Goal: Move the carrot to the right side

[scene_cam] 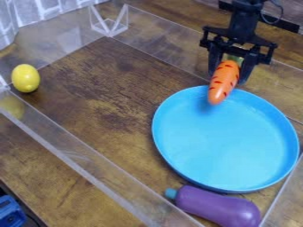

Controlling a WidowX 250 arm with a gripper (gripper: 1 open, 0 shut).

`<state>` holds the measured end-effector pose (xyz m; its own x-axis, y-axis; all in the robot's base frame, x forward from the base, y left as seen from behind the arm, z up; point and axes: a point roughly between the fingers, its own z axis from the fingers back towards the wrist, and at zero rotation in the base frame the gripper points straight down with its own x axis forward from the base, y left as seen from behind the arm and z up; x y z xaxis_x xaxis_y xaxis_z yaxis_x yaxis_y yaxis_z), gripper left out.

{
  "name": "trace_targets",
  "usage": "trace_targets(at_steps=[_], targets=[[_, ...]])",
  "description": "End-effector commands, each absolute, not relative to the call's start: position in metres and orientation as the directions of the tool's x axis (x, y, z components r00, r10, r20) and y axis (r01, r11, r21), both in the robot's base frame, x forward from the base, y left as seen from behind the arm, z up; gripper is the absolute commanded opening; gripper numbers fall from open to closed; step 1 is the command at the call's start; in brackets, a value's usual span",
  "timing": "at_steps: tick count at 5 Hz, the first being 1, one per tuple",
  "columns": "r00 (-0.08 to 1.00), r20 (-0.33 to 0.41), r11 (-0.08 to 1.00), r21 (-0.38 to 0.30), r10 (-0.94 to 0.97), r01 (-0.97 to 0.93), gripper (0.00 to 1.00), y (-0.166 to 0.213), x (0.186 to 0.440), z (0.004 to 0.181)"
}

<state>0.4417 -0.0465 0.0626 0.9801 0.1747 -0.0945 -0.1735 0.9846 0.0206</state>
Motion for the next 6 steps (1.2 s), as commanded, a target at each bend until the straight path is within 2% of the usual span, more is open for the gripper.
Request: trace_targets(at_steps=[1, 2, 3, 4, 6], targets=[[0.986, -0.029, 0.987, 0.023, 0.162, -0.162, 0.0, -0.045, 0.449, 0.088], [0.987, -0.045, 0.987, 0.039, 0.156, -0.154, 0.0, -0.042, 0.449, 0.086], [0.992, -0.061, 0.993, 0.053, 0.11, -0.107, 1.0, -0.037, 0.45, 0.089], [0.995, -0.076, 0.997, 0.057, 0.062, -0.058, 1.0, -0.036, 0.449, 0.086], [0.991, -0.107, 0.996, 0.05, 0.077, -0.072, 1.0, -0.046, 0.448, 0.067]])
